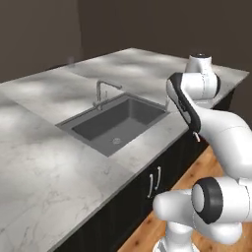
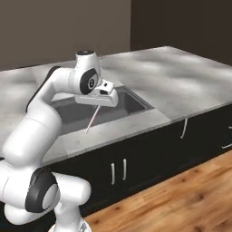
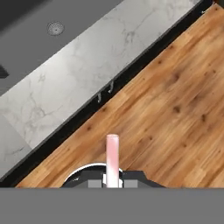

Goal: Take a straw from the drawer in front and place it inside the glass cup on the dining counter.

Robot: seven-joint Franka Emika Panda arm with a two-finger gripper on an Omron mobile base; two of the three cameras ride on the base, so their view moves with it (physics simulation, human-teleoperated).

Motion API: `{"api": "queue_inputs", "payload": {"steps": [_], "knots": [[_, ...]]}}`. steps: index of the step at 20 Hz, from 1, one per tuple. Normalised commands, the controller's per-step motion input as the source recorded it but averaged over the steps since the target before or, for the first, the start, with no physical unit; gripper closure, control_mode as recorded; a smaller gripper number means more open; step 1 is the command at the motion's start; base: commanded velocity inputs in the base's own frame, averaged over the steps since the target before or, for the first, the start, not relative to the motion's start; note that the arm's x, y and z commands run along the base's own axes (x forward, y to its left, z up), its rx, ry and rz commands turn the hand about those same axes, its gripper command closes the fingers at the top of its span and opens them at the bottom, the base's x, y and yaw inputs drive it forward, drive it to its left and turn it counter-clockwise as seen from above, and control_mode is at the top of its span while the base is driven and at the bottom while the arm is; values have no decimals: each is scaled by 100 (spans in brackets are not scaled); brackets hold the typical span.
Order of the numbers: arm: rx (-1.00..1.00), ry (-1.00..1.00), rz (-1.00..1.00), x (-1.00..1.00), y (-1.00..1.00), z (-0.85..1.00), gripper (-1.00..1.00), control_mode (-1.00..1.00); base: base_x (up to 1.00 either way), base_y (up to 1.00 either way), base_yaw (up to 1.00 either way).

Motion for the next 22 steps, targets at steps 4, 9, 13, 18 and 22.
{"api": "queue_inputs", "payload": {"steps": [4, 9, 13, 18, 22], "knots": [[0, 0, 0, 0, 0, 0, 100, 100, 12, 0, 46], [0, 0, 0, 0, 0, 0, 100, 100, 9, 0, 53], [0, 0, 0, 0, 0, 0, 100, 100, 7, 4, 55], [0, 0, 0, 0, 0, 0, 100, 100, 4, 12, 54], [0, 0, 0, 0, 0, 0, 100, 100, 11, 30, 46]]}}
